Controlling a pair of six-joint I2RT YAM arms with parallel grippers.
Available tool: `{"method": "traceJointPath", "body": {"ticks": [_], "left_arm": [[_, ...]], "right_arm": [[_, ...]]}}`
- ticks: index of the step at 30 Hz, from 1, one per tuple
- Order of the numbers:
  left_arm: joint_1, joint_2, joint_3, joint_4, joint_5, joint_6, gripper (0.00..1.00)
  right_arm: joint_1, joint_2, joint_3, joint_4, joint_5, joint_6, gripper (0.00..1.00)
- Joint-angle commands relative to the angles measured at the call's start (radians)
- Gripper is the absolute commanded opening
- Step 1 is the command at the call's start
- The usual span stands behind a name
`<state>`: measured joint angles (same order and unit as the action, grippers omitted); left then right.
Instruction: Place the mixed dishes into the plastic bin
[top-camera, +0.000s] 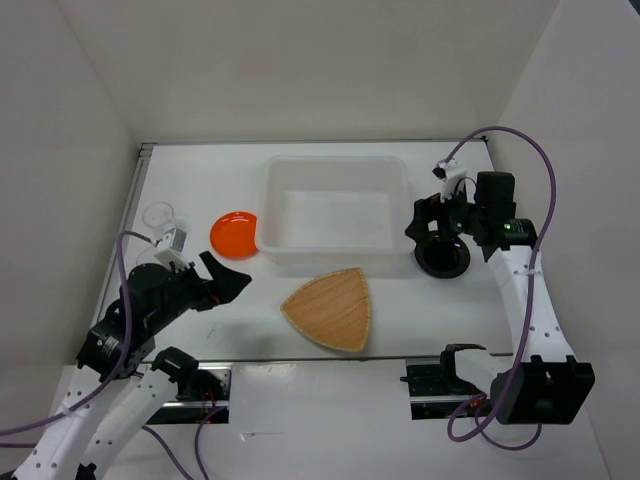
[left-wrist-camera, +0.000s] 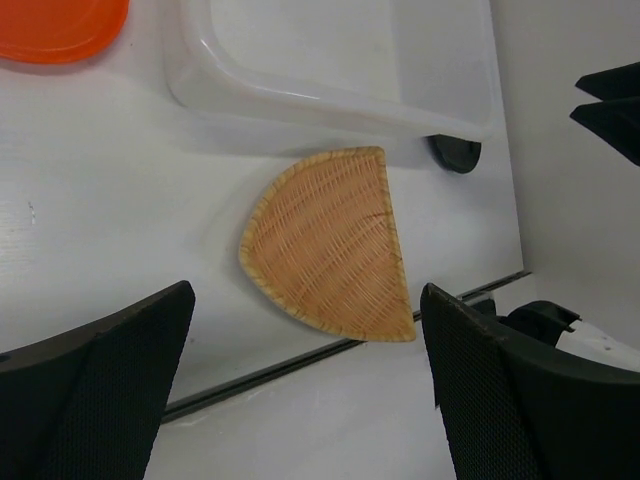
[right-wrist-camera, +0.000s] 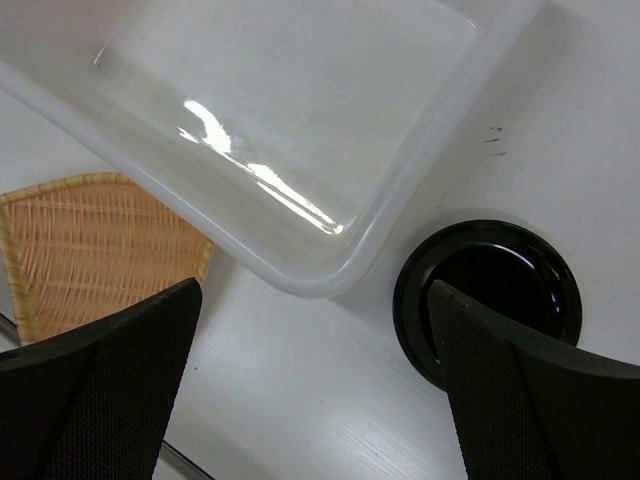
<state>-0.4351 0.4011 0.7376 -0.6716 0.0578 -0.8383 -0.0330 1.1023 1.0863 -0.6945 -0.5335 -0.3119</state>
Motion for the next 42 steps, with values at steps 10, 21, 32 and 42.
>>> {"method": "traceJointPath", "body": {"ticks": [10, 21, 32, 42], "left_arm": [[-0.001, 0.057, -0.121, 0.178, 0.054, -0.061, 1.0], [-0.134, 0.358, -0.125, 0.285, -0.052, -0.002, 1.0], [-0.2, 0.499, -0.214, 0.404, -0.052, 0.008, 1.0], [-0.2, 0.588, -0.294, 0.618, 0.063, -0.01, 1.0]], "right_arm": [[0.002, -0.051, 0.011, 0.038, -0.003, 0.01, 0.98], [0.002, -0.042, 0.001, 0.038, -0.013, 0.0, 0.98], [0.002, -0.033, 0.001, 0.038, -0.013, 0.0, 0.98], [0.002, -0.033, 0.001, 0.029, -0.013, 0.0, 0.98]]}}
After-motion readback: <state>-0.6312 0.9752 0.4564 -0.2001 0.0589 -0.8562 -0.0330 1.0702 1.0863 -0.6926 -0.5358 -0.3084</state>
